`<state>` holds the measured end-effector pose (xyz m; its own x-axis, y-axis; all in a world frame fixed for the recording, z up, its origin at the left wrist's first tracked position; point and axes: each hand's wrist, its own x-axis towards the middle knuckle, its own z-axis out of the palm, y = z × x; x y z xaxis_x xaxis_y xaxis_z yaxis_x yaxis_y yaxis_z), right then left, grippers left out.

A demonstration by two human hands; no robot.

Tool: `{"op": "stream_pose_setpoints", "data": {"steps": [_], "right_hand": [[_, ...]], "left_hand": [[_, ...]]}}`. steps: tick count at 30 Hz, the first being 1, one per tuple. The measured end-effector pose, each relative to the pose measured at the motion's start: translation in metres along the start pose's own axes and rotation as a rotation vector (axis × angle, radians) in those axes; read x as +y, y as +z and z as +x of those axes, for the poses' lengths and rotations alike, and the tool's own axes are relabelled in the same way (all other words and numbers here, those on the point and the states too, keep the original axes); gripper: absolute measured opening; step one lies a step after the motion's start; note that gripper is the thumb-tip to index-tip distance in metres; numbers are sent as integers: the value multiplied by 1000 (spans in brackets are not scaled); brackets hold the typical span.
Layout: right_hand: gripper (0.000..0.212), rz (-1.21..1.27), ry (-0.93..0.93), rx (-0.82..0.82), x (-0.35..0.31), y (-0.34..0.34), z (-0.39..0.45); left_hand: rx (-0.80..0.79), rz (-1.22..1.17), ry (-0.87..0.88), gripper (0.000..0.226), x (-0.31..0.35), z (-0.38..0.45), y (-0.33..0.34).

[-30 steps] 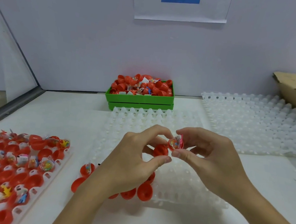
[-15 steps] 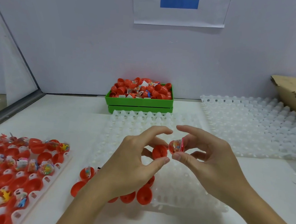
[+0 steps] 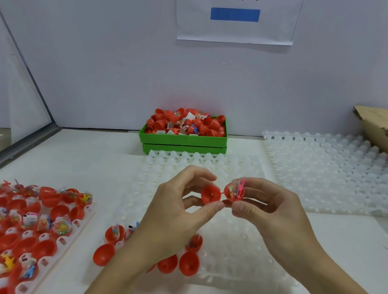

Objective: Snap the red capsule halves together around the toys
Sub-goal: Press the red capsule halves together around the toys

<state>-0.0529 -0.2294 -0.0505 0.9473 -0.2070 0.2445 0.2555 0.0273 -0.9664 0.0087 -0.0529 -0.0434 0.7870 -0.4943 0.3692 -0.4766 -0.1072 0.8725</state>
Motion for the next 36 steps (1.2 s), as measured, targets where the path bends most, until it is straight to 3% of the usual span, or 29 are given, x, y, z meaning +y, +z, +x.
{"op": "stream_pose_setpoints", "data": {"steps": [3,12,18,25,31,36], "right_hand": [[40,-89,-81,24,-1,-1,0],[53,-265,-283,16,2,-1,-2],[24,-468,-492,-22,3,-2,-3],[33,-546,-548,-117,8,-9,1],[50,-428,-482,-47,10,-6,-1],[35,-438,-511,-3,7,-2,-2]], "left_hand": [[83,-42,-14,40,0,1,2],[130,9,20,28,4,-1,9],[103,-77,34,26,2,-2,9],[19,-56,44,28,1,-2,11],[50,-16,82,17,0,-2,9],[54,16,107,25,0,-3,8]]}}
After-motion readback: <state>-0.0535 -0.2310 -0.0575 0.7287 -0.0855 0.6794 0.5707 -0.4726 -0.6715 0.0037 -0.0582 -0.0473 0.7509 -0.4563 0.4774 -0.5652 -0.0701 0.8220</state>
